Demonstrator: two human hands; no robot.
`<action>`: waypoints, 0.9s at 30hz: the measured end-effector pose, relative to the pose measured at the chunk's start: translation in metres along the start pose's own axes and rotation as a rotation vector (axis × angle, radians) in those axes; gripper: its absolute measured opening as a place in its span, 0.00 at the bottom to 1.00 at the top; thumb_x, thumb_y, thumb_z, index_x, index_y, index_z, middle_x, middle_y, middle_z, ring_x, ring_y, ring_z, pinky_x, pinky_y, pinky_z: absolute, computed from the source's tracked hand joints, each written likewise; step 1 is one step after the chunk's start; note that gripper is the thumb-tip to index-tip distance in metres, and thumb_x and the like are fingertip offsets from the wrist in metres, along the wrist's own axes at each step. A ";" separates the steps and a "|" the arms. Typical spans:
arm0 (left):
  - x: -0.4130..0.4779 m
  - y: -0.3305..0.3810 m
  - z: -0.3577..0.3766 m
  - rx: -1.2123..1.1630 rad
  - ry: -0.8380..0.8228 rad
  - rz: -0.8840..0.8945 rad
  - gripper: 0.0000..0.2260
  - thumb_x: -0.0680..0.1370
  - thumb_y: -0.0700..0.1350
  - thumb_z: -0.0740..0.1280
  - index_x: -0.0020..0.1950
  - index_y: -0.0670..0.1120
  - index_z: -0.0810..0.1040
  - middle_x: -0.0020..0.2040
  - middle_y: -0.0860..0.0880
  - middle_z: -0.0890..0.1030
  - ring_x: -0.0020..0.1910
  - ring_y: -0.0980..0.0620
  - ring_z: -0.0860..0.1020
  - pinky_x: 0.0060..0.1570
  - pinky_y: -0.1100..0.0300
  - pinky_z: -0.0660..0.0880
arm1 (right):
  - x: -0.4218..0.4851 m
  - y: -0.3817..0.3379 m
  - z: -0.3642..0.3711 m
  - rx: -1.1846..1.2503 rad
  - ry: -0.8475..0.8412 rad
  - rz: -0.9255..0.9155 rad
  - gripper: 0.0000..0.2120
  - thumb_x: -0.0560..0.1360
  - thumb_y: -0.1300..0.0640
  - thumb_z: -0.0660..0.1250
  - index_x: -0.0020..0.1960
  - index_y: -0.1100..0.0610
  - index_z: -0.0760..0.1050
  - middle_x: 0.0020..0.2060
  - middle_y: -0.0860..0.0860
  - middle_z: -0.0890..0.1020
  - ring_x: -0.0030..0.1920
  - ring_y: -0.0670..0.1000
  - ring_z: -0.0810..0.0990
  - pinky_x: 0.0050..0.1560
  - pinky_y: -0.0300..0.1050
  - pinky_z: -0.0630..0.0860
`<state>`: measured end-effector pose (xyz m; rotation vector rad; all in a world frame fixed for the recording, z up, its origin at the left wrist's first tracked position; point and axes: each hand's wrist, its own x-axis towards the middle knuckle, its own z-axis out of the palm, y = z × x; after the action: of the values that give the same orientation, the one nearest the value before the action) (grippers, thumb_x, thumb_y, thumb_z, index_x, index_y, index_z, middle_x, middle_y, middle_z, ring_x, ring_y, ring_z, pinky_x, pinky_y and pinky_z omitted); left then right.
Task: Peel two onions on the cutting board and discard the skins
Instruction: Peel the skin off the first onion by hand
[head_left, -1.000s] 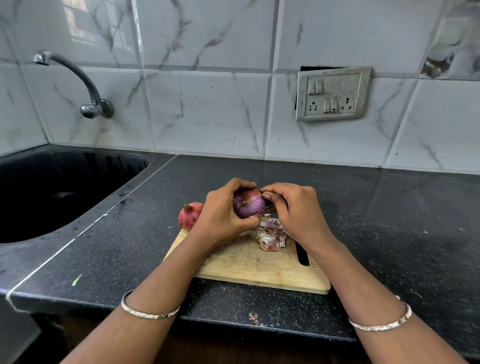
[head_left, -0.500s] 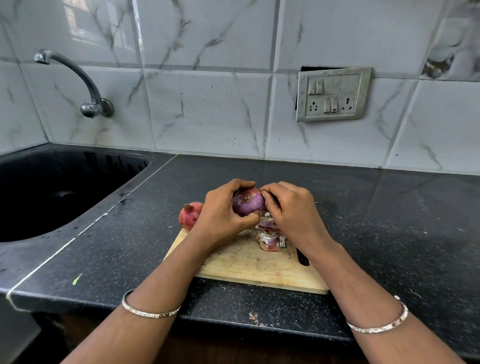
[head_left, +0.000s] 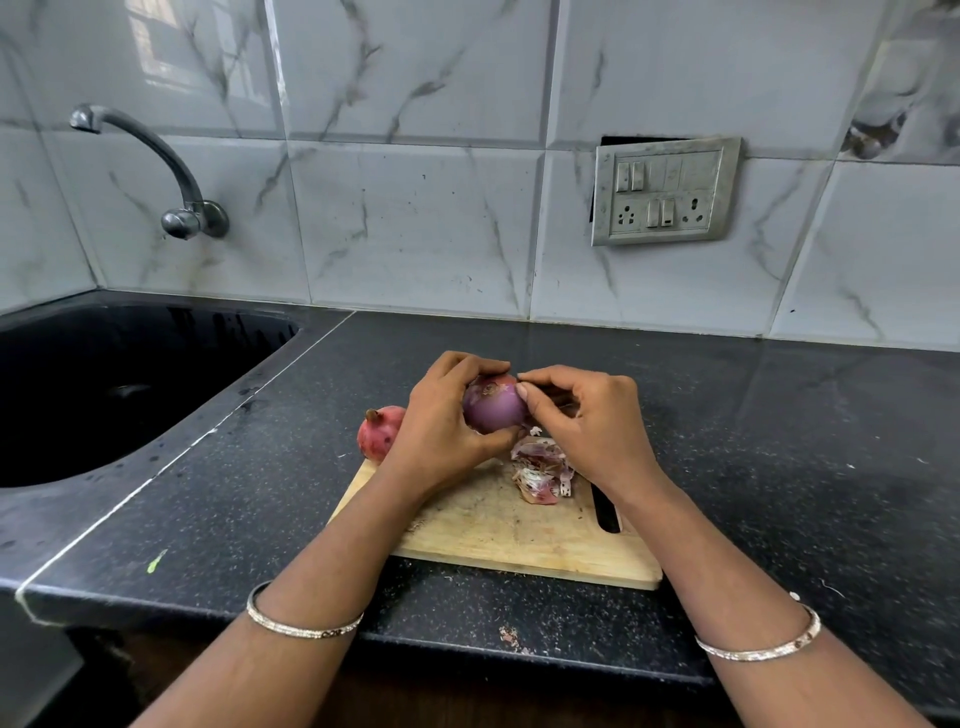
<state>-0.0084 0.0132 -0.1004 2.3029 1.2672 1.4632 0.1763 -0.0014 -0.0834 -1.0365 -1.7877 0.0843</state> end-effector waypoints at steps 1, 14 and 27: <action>0.000 0.000 0.000 0.002 0.000 0.004 0.28 0.64 0.49 0.80 0.63 0.48 0.81 0.57 0.53 0.78 0.55 0.59 0.77 0.57 0.77 0.68 | 0.000 0.000 0.000 0.010 0.006 -0.004 0.06 0.77 0.57 0.74 0.52 0.55 0.87 0.41 0.46 0.87 0.42 0.40 0.85 0.45 0.39 0.82; -0.003 0.003 -0.002 0.053 -0.009 0.077 0.29 0.64 0.47 0.80 0.64 0.46 0.80 0.59 0.51 0.77 0.56 0.55 0.78 0.59 0.60 0.76 | 0.001 -0.001 -0.002 0.075 -0.001 0.037 0.03 0.75 0.61 0.75 0.47 0.56 0.88 0.36 0.45 0.87 0.38 0.42 0.85 0.42 0.40 0.82; -0.003 0.000 -0.002 0.091 -0.023 0.085 0.30 0.66 0.48 0.81 0.66 0.47 0.79 0.61 0.51 0.77 0.57 0.57 0.76 0.57 0.76 0.68 | 0.001 -0.003 0.000 0.121 -0.016 0.094 0.03 0.75 0.62 0.74 0.44 0.56 0.87 0.34 0.46 0.86 0.36 0.45 0.84 0.39 0.40 0.82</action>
<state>-0.0107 0.0101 -0.1011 2.4538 1.2695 1.4280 0.1745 -0.0028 -0.0814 -1.0343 -1.7260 0.2565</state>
